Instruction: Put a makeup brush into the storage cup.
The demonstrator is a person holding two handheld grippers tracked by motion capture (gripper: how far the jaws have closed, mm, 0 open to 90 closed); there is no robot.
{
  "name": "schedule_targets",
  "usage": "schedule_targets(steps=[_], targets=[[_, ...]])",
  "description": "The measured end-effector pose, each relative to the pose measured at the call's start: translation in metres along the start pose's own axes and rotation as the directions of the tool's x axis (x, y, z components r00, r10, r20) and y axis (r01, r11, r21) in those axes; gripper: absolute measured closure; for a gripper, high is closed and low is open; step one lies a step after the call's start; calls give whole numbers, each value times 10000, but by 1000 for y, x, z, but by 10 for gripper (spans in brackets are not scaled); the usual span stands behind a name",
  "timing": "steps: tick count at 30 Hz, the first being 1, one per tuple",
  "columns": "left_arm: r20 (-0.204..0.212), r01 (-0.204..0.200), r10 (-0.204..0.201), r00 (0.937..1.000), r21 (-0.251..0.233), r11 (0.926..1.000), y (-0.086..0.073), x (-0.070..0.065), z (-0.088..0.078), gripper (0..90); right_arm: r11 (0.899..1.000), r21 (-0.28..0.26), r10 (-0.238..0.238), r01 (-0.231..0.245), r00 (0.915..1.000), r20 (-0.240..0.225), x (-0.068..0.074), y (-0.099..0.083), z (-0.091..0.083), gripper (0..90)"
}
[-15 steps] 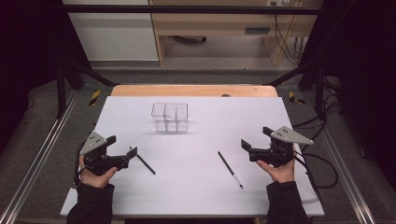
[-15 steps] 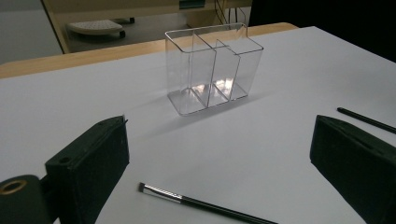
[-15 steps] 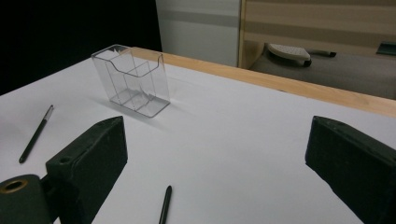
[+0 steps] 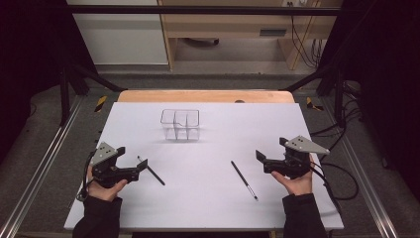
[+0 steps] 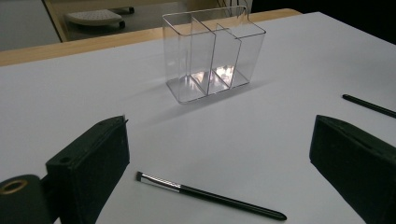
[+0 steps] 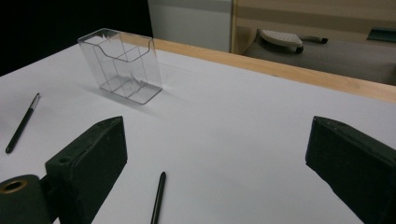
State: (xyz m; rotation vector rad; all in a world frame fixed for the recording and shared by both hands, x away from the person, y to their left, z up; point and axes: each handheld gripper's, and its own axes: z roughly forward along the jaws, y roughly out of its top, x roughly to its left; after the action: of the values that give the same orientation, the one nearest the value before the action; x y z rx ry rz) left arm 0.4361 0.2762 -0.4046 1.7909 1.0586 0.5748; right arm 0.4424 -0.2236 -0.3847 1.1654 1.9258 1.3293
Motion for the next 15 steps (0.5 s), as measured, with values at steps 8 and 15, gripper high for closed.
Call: schedule_targets(steps=[8,15], targets=[[-9,-28,28,10000,131,9999,-2,-2,3,41,9969,772,-158,161,9999,-50,7,-4,9,63],[0,-112,112,9999,265,9996,-4,-4,6,41,9911,1289,-305,322,9994,-152,14,-8,17,66]])
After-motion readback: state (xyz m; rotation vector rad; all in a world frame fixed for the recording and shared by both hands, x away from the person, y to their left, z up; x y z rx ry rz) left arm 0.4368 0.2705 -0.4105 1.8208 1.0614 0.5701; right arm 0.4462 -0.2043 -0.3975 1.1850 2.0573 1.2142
